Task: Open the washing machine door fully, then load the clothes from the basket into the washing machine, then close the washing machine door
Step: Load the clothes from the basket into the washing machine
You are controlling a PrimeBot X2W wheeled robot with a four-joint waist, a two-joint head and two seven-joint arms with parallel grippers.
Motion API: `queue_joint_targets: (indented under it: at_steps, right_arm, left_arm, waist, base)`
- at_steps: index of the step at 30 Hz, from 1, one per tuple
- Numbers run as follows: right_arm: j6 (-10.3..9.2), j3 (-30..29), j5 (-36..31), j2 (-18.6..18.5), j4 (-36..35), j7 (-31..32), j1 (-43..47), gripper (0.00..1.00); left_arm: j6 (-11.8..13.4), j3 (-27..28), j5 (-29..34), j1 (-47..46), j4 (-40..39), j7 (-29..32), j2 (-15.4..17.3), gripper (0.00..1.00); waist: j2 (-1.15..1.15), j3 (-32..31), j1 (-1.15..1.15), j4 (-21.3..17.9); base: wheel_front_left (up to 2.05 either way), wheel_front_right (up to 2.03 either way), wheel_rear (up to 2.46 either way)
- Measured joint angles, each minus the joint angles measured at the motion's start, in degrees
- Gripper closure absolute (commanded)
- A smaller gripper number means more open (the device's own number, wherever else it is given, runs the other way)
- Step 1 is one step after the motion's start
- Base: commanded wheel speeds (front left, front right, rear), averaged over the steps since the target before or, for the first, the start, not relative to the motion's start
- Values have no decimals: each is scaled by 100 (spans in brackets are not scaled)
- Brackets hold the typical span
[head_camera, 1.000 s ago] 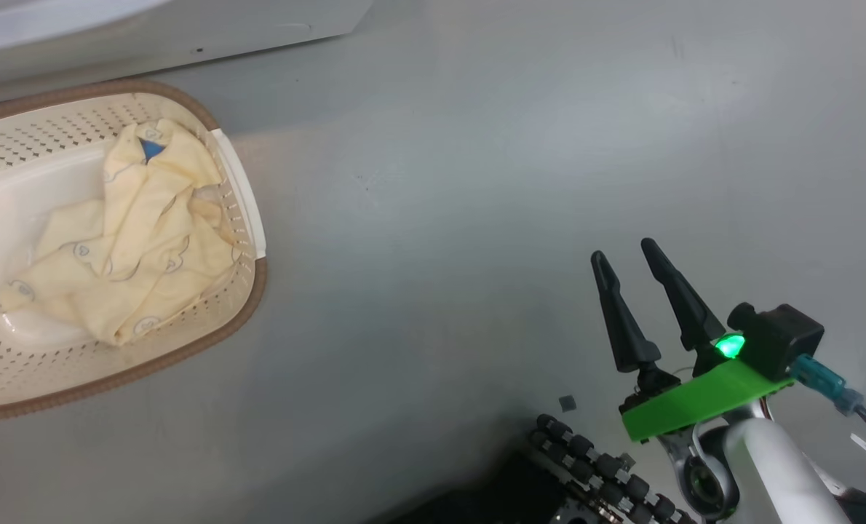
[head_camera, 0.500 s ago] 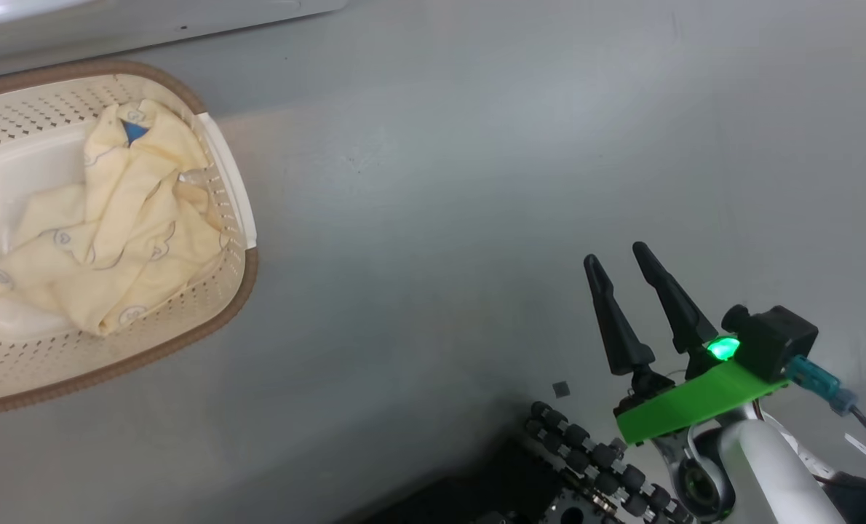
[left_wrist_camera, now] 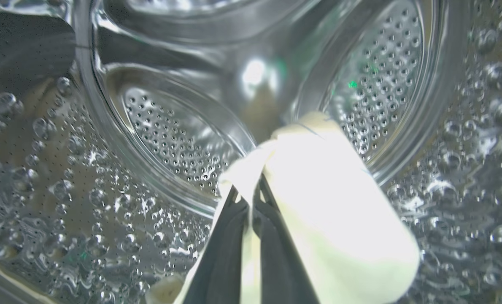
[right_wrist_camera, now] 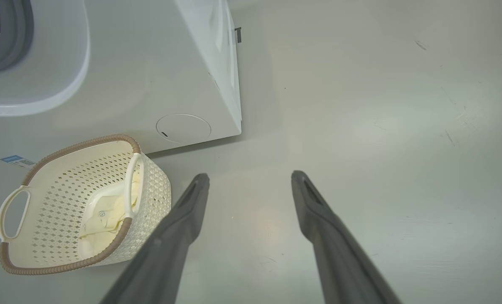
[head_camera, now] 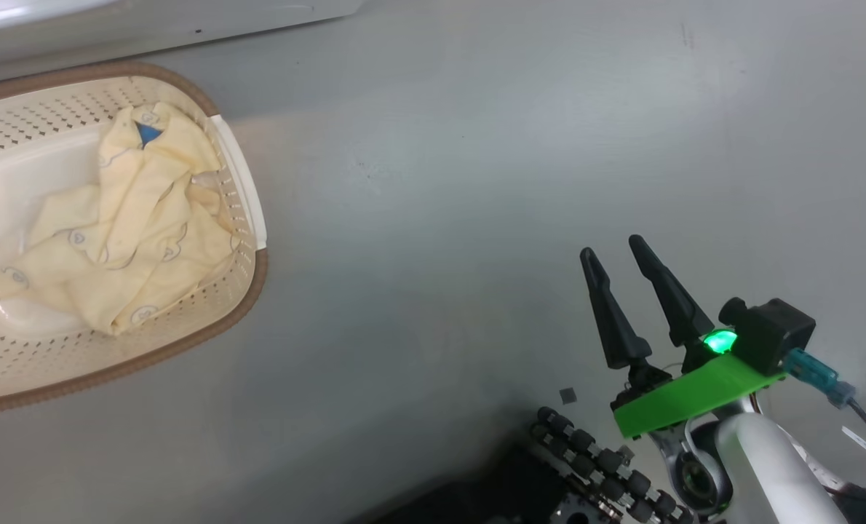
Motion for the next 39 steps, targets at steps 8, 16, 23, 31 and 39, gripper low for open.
queue_joint_targets:
  at_steps: [8, 16, 23, 31, 39]
  right_arm:
    - [0, -5, -1, -1, 23, 0, 14, 0]
    - [0, -8, 5, -1, 24, 0, 47, 0]
    - [0, -82, 5, -1, 42, 0, 51, 0]
    - [0, -232, -5, -1, 45, 0, 49, 0]
    - [0, -386, -155, -2, 36, 0, 27, 0]
  left_arm:
    - [-227, -240, 13, -260, 1074, 708, -126, 60]
    - [-339, -321, -49, -349, 1525, 1548, -365, 0]
    - [-261, -360, -60, -332, 1641, 2082, -422, 0]
    - [-180, -341, -264, -63, 1661, 1967, -582, 0]
    - [-189, -135, -701, 447, 1675, 1451, -920, 0]
  waist:
    - [0, -182, 0, 16]
    - [0, -327, 0, 32]
    - [0, -450, 0, 116]
    - [0, -639, 0, 301]
    - [0, -976, 0, 570]
  base:
    - [0, 0, 0]
    - [0, 0, 0]
    - [0, 0, 0]
    - [0, 0, 0]
    - [0, 0, 0]
